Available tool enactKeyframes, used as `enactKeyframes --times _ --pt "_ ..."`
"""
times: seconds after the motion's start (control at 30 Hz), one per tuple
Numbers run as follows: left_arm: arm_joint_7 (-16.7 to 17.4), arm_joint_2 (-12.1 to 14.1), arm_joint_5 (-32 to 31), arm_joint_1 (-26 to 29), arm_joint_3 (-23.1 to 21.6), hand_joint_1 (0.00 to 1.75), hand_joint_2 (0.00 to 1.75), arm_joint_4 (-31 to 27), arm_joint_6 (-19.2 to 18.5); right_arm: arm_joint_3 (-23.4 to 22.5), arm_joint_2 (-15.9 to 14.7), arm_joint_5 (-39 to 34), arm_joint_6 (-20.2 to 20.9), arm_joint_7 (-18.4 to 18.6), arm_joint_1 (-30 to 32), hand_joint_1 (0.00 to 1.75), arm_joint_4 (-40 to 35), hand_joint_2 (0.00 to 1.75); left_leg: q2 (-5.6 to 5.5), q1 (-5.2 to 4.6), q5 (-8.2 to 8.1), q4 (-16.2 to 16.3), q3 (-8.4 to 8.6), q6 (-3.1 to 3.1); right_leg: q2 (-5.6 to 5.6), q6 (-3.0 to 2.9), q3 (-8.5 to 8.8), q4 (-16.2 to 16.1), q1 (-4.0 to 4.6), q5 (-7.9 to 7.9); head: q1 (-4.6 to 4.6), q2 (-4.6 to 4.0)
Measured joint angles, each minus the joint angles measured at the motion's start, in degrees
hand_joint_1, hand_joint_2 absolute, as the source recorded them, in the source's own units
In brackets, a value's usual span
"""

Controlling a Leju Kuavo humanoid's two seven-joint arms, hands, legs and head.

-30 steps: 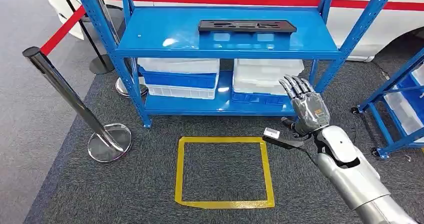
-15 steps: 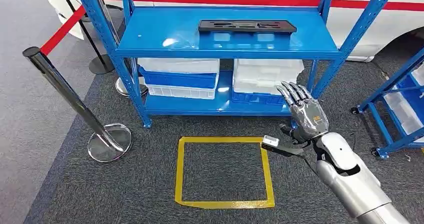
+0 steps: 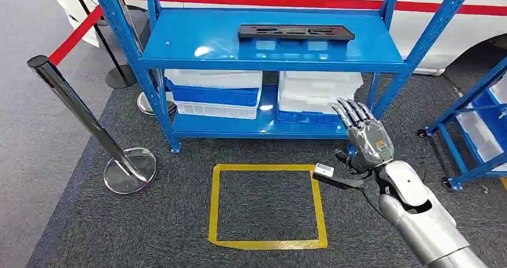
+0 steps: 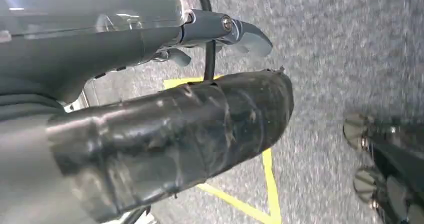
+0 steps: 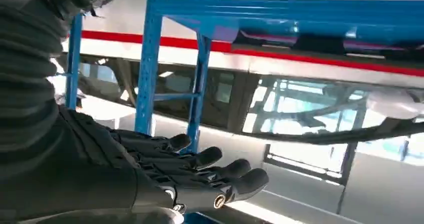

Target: Take the parts from the cabinet and place them on the table.

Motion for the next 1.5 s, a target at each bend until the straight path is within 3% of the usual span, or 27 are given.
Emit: enactKeyframes --times 0.07,0.1,0.13,0.17,0.23,0.27,0.3,0.33,0.4,0.47,0.53,0.6,0.63,0.67,0.7,0.77,0.87,0.93,1.0,1.1,1.13,1.2,1.27,1.3,1.33,1.37,1.5 --pt "0.2 -0.5 0.0 0.0 0.0 0.00 0.00 1.1 -0.2 -0.1 0.0 0.0 0.0 0.2 0.3 0.00 0.0 1.75 0.25 0.02 -0.02 0.0 -0.10 0.02 -0.11 0.30 -4.48 8.9 -0.27 -4.03 -0.07 0.00" --pt "0.2 -0.8 0.0 0.0 0.0 0.00 0.00 1.6 -0.3 -0.1 0.0 0.0 0.2 0.3 0.8 0.00 0.0 1.75 0.35 0.01 -0.08 0.1 -0.13 0.01 -0.14 0.45 -6.41 12.5 -0.40 -4.99 -0.04 0.00" --pt "0.2 -1.0 0.0 0.0 0.0 0.00 0.00 2.1 -0.6 -0.1 0.0 0.0 0.2 0.4 1.1 0.00 0.0 1.75 0.38 0.06 -0.18 0.2 -0.12 -0.11 -0.20 0.58 -7.31 13.7 -0.52 -4.51 -0.04 -0.02" --pt "0.3 -1.2 0.0 -0.1 0.0 0.00 0.00 2.7 -0.9 -0.1 0.0 0.1 0.2 0.4 1.3 0.00 0.0 1.75 0.41 0.14 -0.36 0.4 -0.06 -0.33 -0.29 0.75 -6.70 11.9 -0.75 -2.54 -0.04 -0.02" --pt "0.4 -1.7 0.0 -0.2 0.0 0.00 0.00 3.5 -1.2 -0.3 0.0 0.2 0.2 0.7 1.4 0.00 -0.3 1.75 0.48 0.39 -1.06 1.1 0.13 -0.84 -0.82 1.01 -2.30 2.3 -1.17 3.15 -0.04 0.00" --pt "0.4 -1.9 0.0 -0.2 0.0 0.00 0.00 4.0 -1.4 -0.6 0.0 0.3 0.2 0.7 1.4 0.00 -0.5 1.75 0.54 0.44 -1.59 1.7 0.11 -1.28 -1.29 1.15 -0.44 -2.0 -1.24 3.92 -0.04 -0.02" --pt "0.4 -2.0 0.0 -0.2 0.0 0.00 0.00 4.7 -1.5 -0.7 0.0 0.4 0.5 0.7 1.5 0.00 -0.5 1.75 0.47 0.02 -1.90 2.3 -0.26 -1.77 -1.36 0.88 -0.25 -2.3 -0.68 3.14 0.09 -0.02" --pt "0.5 -2.1 0.0 -0.3 0.0 0.00 0.00 5.0 -1.8 -0.9 0.0 0.4 0.6 0.7 1.6 0.00 -0.7 1.75 0.37 0.07 -1.93 2.2 -0.51 -2.07 -1.04 0.14 -0.50 -2.0 -0.74 3.20 -0.07 0.00" --pt "0.5 -2.5 0.0 -0.5 0.0 0.00 0.00 5.5 -2.1 -1.0 0.0 0.6 0.8 0.8 1.9 0.00 -1.0 1.75 0.56 0.11 -1.98 2.1 -0.34 -2.56 -0.82 -0.44 -0.68 -2.1 -0.45 3.06 -0.02 0.00" --pt "0.5 -2.8 0.0 -0.5 0.0 0.00 0.00 6.0 -2.2 -1.2 0.0 0.6 1.0 0.8 2.0 0.00 -1.6 1.75 0.35 0.35 -2.82 2.9 -0.44 -3.34 -0.72 -1.35 -0.06 -2.6 -0.80 3.20 -0.02 0.00" --pt "0.5 -3.1 0.0 -0.6 0.0 0.00 0.00 6.5 -2.2 -1.5 0.0 0.7 1.0 0.8 1.9 0.00 -2.0 1.75 0.24 0.53 -6.26 9.5 -3.60 -3.80 -0.70 -1.86 0.22 -2.8 -0.68 3.00 -0.07 0.00" --pt "0.5 -3.2 0.0 -0.6 0.0 0.00 0.00 6.9 -2.3 -1.5 0.0 0.7 1.1 0.8 2.1 0.00 -2.1 1.75 0.24 0.60 -9.64 18.9 -8.93 -4.03 -0.67 -2.20 0.33 -2.7 -0.43 2.77 -0.07 0.00" --pt "0.5 -3.3 0.0 -0.6 0.0 0.00 0.00 7.0 -2.3 -1.5 0.0 0.7 1.1 0.8 2.3 0.00 -2.1 1.75 0.24 0.60 -9.42 21.0 -10.49 -4.00 -0.57 -2.28 0.46 -2.7 -0.34 2.69 -0.07 0.00" --pt "0.5 -3.3 0.0 -0.5 0.0 0.00 0.00 7.2 -2.4 -1.5 0.0 0.7 1.1 0.8 2.4 0.00 -2.1 1.75 0.23 0.60 -7.63 19.9 -10.53 -3.84 -0.43 -2.27 0.70 -2.7 -0.30 2.52 -0.07 -0.02" --pt "0.5 -3.4 0.0 -0.4 0.0 0.00 0.00 7.3 -2.4 -1.5 0.0 0.7 1.1 0.8 2.4 0.00 -2.2 1.75 0.22 0.60 -5.09 16.7 -9.40 -3.64 -0.31 -2.25 0.98 -2.7 -0.27 2.36 -0.07 -0.02" --pt "0.5 -3.5 0.0 -0.4 0.0 0.00 0.00 7.6 -2.6 -1.6 0.0 0.9 1.2 0.9 2.4 0.00 -2.6 1.75 -0.03 0.54 1.20 5.7 -4.75 -2.93 -0.09 -1.99 1.76 -2.7 -0.26 1.86 -0.04 0.00" --pt "0.3 -3.6 0.0 -0.6 0.0 0.00 0.00 8.1 -3.1 -1.6 0.1 1.3 2.1 0.9 2.3 0.00 -2.6 1.75 -0.48 0.05 0.31 2.8 -3.62 -2.35 0.07 -1.14 1.42 -2.8 -0.10 1.73 -0.05 -0.02" --pt "0.2 -3.7 0.0 -0.6 0.0 0.00 0.00 8.4 -3.2 -1.6 0.3 1.6 2.5 0.9 2.3 0.00 -2.7 1.75 -0.41 0.07 0.14 1.8 -3.23 -1.22 0.10 -0.23 1.55 -1.8 -0.13 2.94 0.00 0.00" --pt "0.0 -4.0 0.0 -0.6 0.0 0.00 0.00 8.7 -3.2 -1.6 0.5 1.9 2.9 0.9 2.0 0.00 -2.7 1.75 -0.25 0.26 0.48 0.9 -1.70 -0.64 -0.25 0.08 0.98 0.0 -0.31 1.23 0.11 0.00" --pt "-0.2 -4.3 0.0 -0.7 0.0 0.00 0.00 8.8 -3.2 -1.6 0.7 2.0 3.1 0.9 1.8 0.00 -2.7 1.75 -0.25 0.12 0.33 1.0 -1.65 -0.24 -0.35 0.80 -5.23 11.2 -0.38 -4.55 0.00 0.00" --pt "-0.3 -4.3 0.0 -0.7 0.0 0.00 0.00 8.9 -3.2 -1.6 0.8 2.1 3.1 0.9 1.9 0.00 -2.7 1.75 -0.26 0.11 0.15 1.0 -1.61 -0.24 -0.37 0.95 -6.97 13.6 -0.39 -4.93 0.00 0.00" --pt "-0.3 -4.5 0.0 -0.7 0.0 0.00 0.00 9.1 -3.2 -1.6 1.0 2.1 3.1 0.9 1.8 0.00 -2.7 1.75 -0.28 0.12 -0.33 1.2 -1.04 -0.41 -0.52 0.83 -6.33 10.4 -0.45 -1.60 0.00 0.00" --pt "-0.4 -4.7 0.0 -0.6 0.0 0.00 0.00 9.2 -3.2 -1.6 1.1 2.2 3.2 0.9 1.6 0.00 -2.7 1.75 -0.25 0.13 -1.14 1.4 -0.08 -0.80 -0.81 0.62 -1.91 0.1 -0.61 4.98 0.00 0.00" --pt "-0.4 -4.7 0.0 -0.5 0.0 0.00 0.00 9.3 -3.2 -1.6 1.2 2.3 3.3 0.9 1.6 0.00 -2.7 1.75 -0.23 0.13 -1.43 1.4 -0.30 -1.06 -1.02 0.40 -1.10 -1.6 -0.50 4.67 0.00 0.00" --pt "-0.5 -4.8 0.0 -0.8 0.0 0.00 0.00 9.4 -3.3 -1.6 1.4 2.4 3.6 0.9 1.4 0.00 -2.6 1.75 -0.16 0.02 -1.51 1.8 -0.22 -1.32 -1.19 0.17 -2.04 -3.0 0.09 2.66 0.06 0.00" --pt "-0.5 -4.9 0.0 -1.0 0.0 0.00 0.00 9.6 -3.3 -1.6 1.6 2.5 3.9 0.9 1.2 0.00 -2.6 1.75 -0.14 -0.01 -1.81 1.7 -0.72 -1.73 -1.27 -0.63 -1.57 -2.6 0.21 3.67 -0.02 0.00" --pt "-0.5 -5.3 0.0 -1.0 0.0 0.00 0.00 10.1 -3.6 -1.5 2.8 3.0 4.2 0.9 0.2 0.00 -2.7 1.75 -0.14 0.20 -2.75 4.4 -0.43 -2.90 -0.86 -2.14 0.36 -3.4 -0.22 3.76 0.02 0.00"
